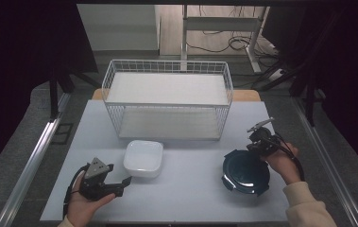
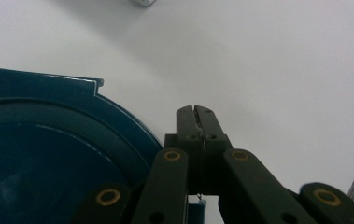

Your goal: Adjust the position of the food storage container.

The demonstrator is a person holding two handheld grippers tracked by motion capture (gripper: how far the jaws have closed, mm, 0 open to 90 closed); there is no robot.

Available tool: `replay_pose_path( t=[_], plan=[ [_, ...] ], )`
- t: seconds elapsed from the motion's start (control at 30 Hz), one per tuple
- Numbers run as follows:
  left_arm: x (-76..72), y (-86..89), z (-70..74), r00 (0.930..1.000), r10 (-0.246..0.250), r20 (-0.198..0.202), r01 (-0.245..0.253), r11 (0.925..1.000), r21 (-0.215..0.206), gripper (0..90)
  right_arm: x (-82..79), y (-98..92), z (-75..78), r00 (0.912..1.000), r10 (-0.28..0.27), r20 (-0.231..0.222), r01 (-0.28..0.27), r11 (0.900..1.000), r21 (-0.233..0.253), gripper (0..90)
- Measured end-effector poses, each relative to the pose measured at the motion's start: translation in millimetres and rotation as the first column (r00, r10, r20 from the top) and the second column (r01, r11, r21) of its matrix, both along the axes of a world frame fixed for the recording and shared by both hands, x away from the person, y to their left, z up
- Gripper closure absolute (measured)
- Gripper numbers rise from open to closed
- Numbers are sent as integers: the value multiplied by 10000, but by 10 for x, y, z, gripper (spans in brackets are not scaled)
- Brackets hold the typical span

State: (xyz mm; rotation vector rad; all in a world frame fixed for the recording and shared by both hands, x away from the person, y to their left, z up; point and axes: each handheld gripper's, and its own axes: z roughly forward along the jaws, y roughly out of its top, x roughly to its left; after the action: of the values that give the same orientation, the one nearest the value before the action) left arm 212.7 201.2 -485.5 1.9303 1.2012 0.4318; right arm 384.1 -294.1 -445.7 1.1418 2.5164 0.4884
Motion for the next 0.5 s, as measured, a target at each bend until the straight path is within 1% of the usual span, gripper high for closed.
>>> replay_pose_path(
  t=[0.03, 0.13, 0.23, 0.3, 0.43, 0.5],
  plan=[
    [-1, 2, 1, 10000, 7, 9, -7, 10000, -4, 192, -6, -28, 25, 9998, -168, 105, 167, 9997, 153, 900],
    [-2, 4, 1, 10000, -18, 13, 18, 10000, 3, 192, -50, -162, 121, 9984, -537, 161, 527, 9970, 562, 900],
    [-4, 1, -1, 10000, -83, 26, 83, 10000, 27, 192, -154, -284, 148, 9964, -836, 139, 829, 9954, 476, 899],
    [-6, -1, -1, 9999, -101, 37, 101, 9999, 39, 192, -244, -345, 132, 9960, -887, 142, 881, 9953, 402, 898],
    [-20, -13, 18, 9999, -140, 94, 139, 9999, 15, 193, -433, -430, 67, 9929, -1182, 109, 1181, 9930, 8, 898],
    [-22, -23, 25, 9998, -167, 139, 167, 9999, 4, 193, -512, -475, 24, 9914, -1306, 94, 1306, 9914, -64, 897]
  ],
)
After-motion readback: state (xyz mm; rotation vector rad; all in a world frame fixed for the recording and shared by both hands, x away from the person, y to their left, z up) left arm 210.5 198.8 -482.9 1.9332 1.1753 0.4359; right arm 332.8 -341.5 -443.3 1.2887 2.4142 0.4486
